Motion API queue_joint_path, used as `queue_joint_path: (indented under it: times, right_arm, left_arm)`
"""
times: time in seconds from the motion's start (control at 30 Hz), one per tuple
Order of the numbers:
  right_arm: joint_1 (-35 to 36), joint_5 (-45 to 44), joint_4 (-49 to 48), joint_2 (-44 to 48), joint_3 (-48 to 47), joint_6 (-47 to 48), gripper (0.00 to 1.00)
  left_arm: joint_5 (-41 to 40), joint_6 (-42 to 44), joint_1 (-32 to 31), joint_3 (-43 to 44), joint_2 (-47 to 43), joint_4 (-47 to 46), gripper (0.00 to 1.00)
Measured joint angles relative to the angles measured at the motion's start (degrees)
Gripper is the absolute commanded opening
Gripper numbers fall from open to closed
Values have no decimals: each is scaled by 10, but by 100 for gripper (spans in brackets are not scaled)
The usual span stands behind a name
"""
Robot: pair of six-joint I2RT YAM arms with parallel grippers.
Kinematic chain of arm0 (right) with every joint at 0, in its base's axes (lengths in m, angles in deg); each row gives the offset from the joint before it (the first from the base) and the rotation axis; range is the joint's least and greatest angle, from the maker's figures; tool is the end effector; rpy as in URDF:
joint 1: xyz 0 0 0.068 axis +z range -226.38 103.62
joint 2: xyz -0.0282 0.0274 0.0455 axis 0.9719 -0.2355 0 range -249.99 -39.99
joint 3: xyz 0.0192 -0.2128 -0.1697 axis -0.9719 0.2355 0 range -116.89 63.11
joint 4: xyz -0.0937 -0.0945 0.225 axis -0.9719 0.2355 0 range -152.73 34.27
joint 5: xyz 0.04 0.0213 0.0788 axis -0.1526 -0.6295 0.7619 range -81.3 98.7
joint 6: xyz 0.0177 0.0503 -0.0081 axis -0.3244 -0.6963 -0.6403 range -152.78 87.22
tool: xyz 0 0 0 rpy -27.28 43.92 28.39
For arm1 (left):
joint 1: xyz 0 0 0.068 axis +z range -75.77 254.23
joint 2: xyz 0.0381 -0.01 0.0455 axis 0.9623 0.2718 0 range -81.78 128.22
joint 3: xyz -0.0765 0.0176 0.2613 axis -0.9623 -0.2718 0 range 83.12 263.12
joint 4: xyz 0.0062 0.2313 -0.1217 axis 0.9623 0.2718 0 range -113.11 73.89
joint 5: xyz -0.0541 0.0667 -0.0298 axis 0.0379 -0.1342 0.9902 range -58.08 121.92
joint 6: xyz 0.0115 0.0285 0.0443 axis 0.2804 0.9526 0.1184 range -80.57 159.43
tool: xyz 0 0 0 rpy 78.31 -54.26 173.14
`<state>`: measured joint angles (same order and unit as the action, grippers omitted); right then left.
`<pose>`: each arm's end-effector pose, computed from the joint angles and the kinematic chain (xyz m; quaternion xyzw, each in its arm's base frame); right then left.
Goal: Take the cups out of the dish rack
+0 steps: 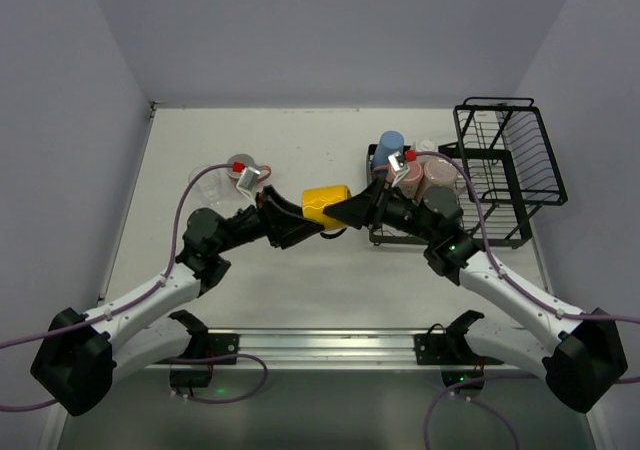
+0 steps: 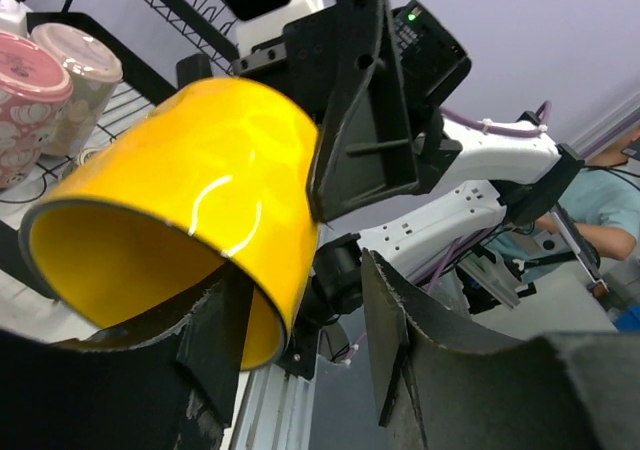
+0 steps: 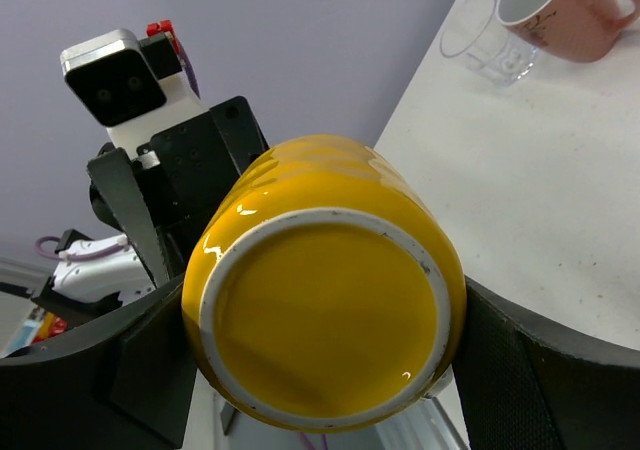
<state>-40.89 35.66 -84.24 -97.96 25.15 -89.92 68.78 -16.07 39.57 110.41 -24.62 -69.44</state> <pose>0.1830 0.1504 0.3126 -0.0366 0.6979 0.6161 0.3635 0.1666 -0.1412 0.2944 0.1464 0.6044 -0.6718 0.4026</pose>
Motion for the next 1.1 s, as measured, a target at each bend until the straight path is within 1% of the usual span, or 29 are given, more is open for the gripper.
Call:
queue_joint_path:
  times: [0.03, 0.13, 0.17, 0.2, 0.23, 0.27, 0.33, 0.37, 0.47, 0.57, 0.67, 0.73, 0.8, 0.87, 0.9, 1.0, 1.1]
  right_arm:
    - [2, 5, -11, -7, 4, -9, 40]
    - [5, 22, -49, -28, 16, -37, 40]
    - [5, 28, -64, -34, 18, -48, 43]
    - [5, 31, -78, -40, 19, -55, 50]
    - [3, 42, -99, -45, 22, -62, 59]
    - [2, 48, -116, -47, 23, -69, 78]
    - [3, 55, -138, -48, 27, -78, 93]
    - [5, 56, -144, -47, 29, -82, 99]
    - [9, 49, -145, -43, 35, -84, 99]
    - [4, 30, -125, -27, 47, -82, 99]
    - [-7, 15, -100, 5, 55, -72, 99]
    - [-11, 5, -85, 29, 55, -56, 99]
    - [-13, -13, -50, 53, 50, -27, 99]
    - [-14, -41, 7, 65, 36, 9, 99]
    - [-14, -58, 40, 69, 26, 32, 99]
    - [-14, -104, 123, 83, 7, 89, 99]
    - [-14, -139, 197, 103, -9, 140, 99]
  left_arm:
    - [-2, 0, -2, 0, 0, -3, 48]
    - [-7, -2, -3, 0, 4, -10, 23]
    - [-10, -3, -3, -1, 7, -10, 8]
    - [-12, -9, -3, -1, 10, -13, 2]
    - [-11, -21, -3, -2, 10, -22, 0]
    - [-11, -26, -3, -2, 7, -28, 0]
    - [-13, -25, -6, -2, -4, -32, 0]
    - [-15, -21, -8, -2, -11, -26, 0]
    - [-25, 8, -12, -1, -36, 18, 0]
    - [-59, 54, -14, 11, -64, 104, 0]
    - [-125, 106, -13, 54, -69, 216, 0]
    - [-170, 133, -10, 81, -57, 271, 0]
    - [-212, 162, -9, 132, -21, 346, 0]
    - [-248, 190, -9, 202, 38, 411, 0]
    - [-271, 208, -9, 252, 82, 452, 0]
    - [-327, 251, -9, 358, 180, 525, 0]
    - [-383, 290, -7, 445, 268, 598, 0]
